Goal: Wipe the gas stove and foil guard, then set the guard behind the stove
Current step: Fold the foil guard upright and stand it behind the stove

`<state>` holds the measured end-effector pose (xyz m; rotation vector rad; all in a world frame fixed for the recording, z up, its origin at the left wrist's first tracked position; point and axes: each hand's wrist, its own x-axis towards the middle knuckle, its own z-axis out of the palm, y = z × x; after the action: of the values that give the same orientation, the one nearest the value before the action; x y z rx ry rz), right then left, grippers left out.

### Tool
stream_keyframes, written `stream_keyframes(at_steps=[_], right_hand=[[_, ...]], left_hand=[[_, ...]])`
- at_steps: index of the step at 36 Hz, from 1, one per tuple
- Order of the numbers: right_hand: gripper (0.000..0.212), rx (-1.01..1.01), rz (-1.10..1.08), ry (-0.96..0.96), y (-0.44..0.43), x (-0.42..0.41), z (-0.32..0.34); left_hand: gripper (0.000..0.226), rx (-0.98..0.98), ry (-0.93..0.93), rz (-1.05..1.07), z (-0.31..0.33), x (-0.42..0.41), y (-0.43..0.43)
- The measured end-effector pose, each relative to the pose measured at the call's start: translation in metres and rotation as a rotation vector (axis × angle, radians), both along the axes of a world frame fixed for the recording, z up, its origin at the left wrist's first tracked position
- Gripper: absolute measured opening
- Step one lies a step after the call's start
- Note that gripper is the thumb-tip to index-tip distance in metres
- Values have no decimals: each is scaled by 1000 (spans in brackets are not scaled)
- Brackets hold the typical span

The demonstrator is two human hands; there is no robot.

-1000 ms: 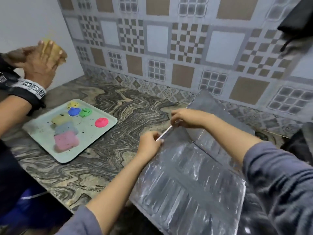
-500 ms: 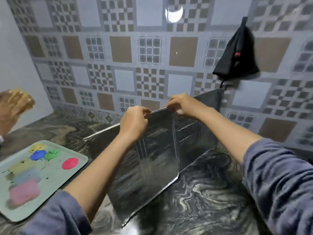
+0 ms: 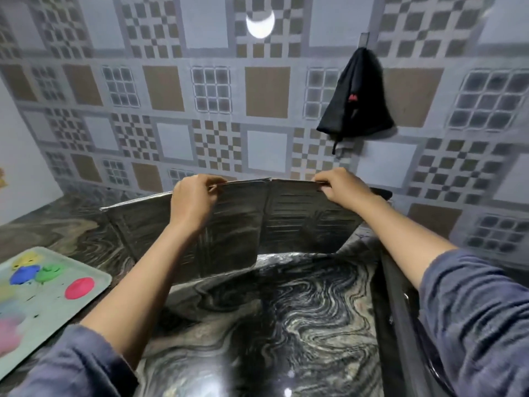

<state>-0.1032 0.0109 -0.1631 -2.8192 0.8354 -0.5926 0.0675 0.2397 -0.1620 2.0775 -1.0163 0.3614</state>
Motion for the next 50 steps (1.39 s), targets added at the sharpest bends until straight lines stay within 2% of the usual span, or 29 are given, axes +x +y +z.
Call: stream_keyframes(at_steps=[13,24,33,37,44,50], right_hand=[[26,31,-168,20,-63,-83,7],[48,100,-345,9,-121,-164,-11],[22,-63,-537,104,-150,-218,-11],[35,-55,-587,69,-164,-236,-12],[29,-177,-539,-34,-180,-242,-23],[29,-217,-385,-211,-187,-215,-31]], left_hand=[[24,23,-144,-135,-21,-42,-100],[29,9,-164,-284,-38,-97,-194],[27,-31,-168,-314,-42,-148,-262],[25,-116,-179,-325,-44,-167,-286],[32,-150,-309,-455,-55,-167,-323],[35,-178,-456,-544,-63,-166,-335]])
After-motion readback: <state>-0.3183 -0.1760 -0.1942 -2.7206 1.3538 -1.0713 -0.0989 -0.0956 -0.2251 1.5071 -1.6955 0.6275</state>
